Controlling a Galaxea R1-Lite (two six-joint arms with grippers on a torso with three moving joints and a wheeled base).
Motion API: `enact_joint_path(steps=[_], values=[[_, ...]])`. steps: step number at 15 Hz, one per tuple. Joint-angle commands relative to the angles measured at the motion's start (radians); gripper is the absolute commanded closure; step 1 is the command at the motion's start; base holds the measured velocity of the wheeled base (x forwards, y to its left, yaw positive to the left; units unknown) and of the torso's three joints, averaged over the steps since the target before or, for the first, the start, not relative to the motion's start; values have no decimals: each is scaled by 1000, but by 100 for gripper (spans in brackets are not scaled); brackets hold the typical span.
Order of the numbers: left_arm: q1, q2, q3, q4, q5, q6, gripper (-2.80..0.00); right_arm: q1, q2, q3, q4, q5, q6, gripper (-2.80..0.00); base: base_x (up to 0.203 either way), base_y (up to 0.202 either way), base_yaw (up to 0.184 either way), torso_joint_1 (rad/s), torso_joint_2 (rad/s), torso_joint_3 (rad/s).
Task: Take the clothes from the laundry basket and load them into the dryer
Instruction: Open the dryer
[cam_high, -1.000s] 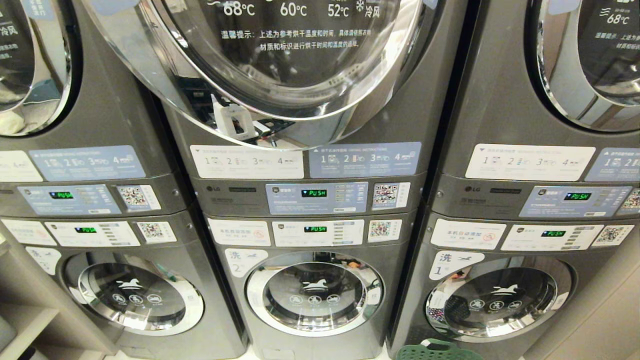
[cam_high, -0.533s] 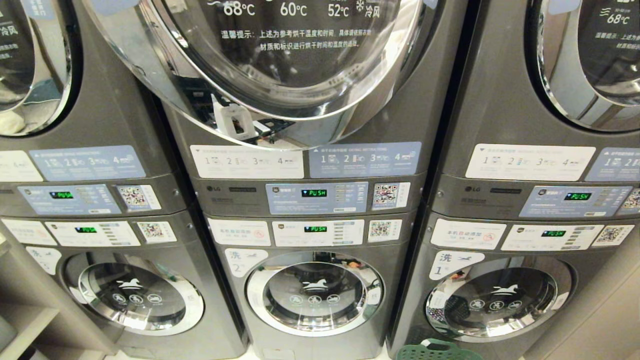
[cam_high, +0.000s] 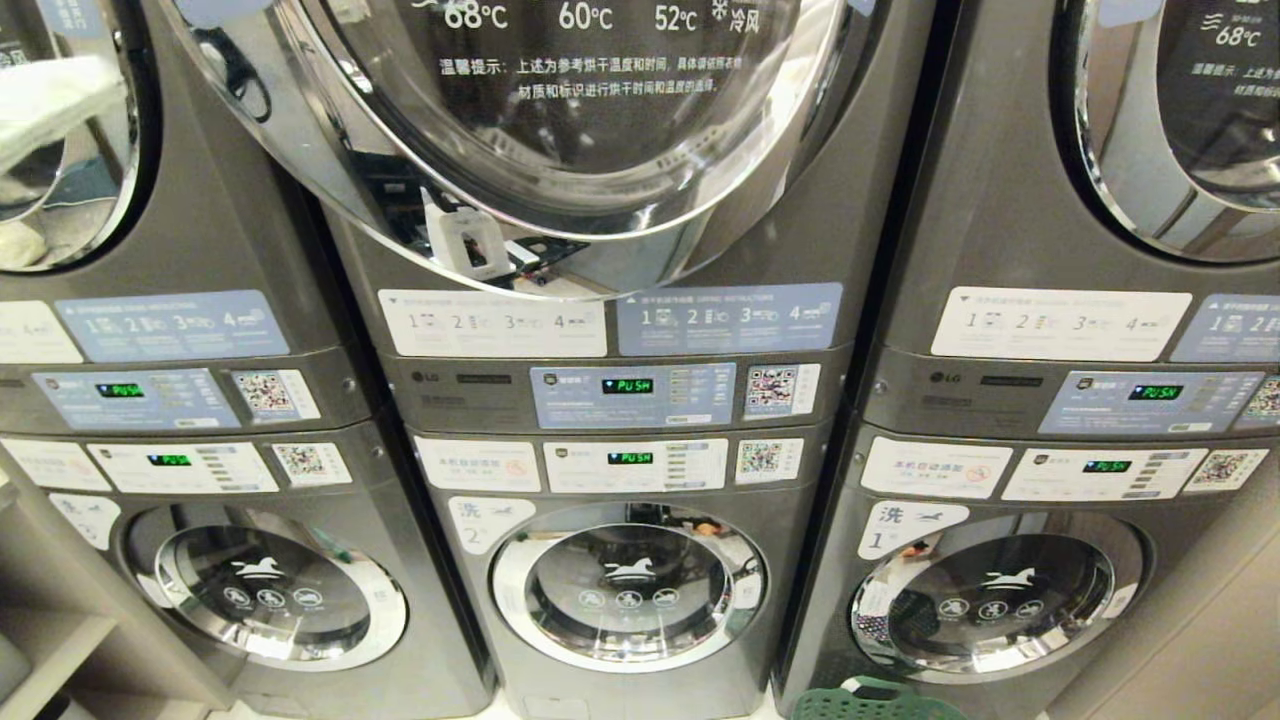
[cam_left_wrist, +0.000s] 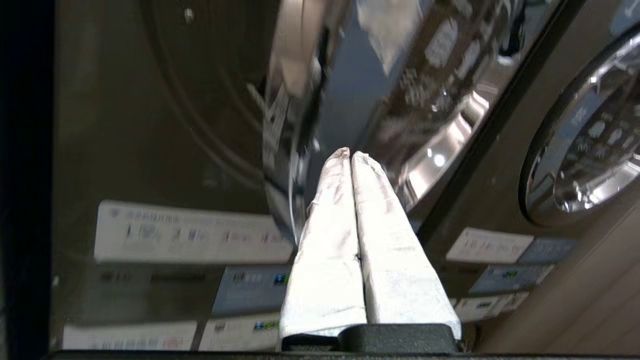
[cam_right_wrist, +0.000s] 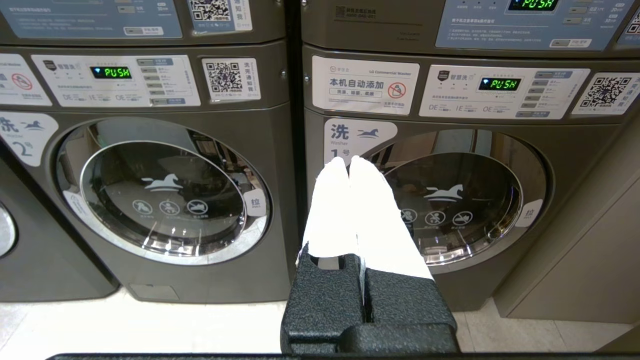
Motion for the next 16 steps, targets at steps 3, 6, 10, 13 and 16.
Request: enact_joint_path(steps=[3,6,10,13,16], values=[[47,260,-183,-59,-22,-22,0,0,2,0,0,1,0,0,0,0,0,0,0,0],[68,262,-184,-61,-22,-20,0,0,2,0,0,1,0,0,0,0,0,0,0,0],[75,278,-192,-61,-22,-20,0,0,2,0,0,1,0,0,0,0,0,0,0,0],[74,322,-235,-62,-25,-21,0,0,2,0,-1,1,1,0,0,0,0,0,0,0],[70,361,-279,-62,-25,-22,0,0,2,2,-2,1,1,0,0,0,0,0,0,0]])
